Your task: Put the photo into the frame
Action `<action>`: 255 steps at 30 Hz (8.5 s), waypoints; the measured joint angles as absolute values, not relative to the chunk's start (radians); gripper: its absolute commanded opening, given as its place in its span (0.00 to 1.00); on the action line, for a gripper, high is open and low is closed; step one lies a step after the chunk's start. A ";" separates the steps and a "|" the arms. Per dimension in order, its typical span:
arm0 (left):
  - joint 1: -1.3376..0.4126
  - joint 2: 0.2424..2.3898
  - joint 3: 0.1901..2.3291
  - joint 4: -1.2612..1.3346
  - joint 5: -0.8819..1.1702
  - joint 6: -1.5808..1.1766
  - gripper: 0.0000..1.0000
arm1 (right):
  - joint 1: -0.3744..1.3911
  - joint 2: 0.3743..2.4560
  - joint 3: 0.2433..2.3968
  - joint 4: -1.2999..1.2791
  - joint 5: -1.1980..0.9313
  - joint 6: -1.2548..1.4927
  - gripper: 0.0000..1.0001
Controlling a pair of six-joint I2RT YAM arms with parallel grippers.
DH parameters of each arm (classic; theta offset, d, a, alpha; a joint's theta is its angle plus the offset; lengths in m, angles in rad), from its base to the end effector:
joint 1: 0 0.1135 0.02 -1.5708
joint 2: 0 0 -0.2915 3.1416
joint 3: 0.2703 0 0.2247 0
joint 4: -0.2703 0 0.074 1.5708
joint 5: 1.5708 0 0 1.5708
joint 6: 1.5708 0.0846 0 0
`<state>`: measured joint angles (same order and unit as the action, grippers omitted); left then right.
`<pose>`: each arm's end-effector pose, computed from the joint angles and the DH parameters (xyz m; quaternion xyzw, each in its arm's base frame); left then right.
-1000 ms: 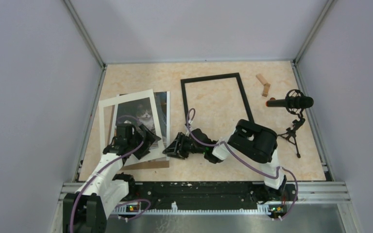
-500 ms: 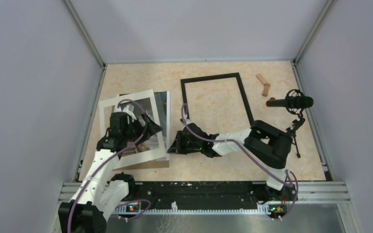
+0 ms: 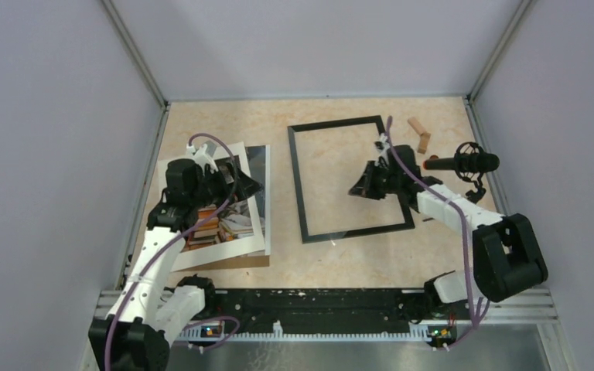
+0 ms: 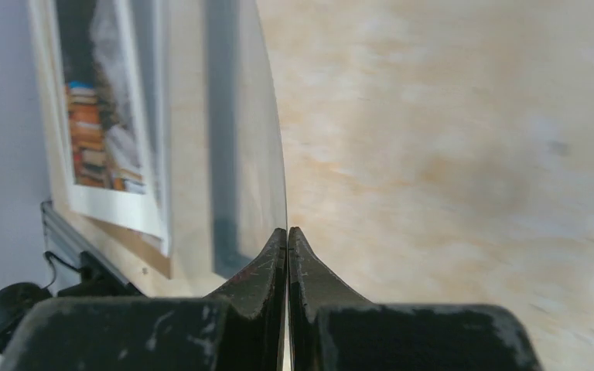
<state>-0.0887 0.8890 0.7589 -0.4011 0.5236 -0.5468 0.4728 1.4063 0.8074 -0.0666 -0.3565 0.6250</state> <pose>0.1813 -0.0586 0.2966 -0.0651 0.8456 -0.3633 0.3856 0.2586 0.1654 0.2339 -0.0100 0.8884 0.3606 0.2840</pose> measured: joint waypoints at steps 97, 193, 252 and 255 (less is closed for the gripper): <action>-0.464 1.269 0.597 0.045 0.360 -0.793 0.98 | 0.204 1.024 0.294 0.659 -0.128 0.935 0.01; -0.392 1.267 1.053 -0.176 0.187 -0.258 0.98 | 0.048 1.792 1.119 -0.022 -0.713 0.446 0.00; -0.366 1.261 0.998 -0.123 0.225 -0.242 0.98 | -0.015 1.794 1.118 -0.141 -0.742 0.386 0.00; -0.364 1.261 0.997 -0.121 0.228 -0.242 0.98 | -0.015 1.795 1.118 -0.139 -0.742 0.389 0.00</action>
<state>-0.3641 1.2610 0.9974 -0.1215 0.2283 -0.2420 -0.0151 1.7954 1.1175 -0.1387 -0.7422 0.3885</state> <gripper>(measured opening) 0.984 0.004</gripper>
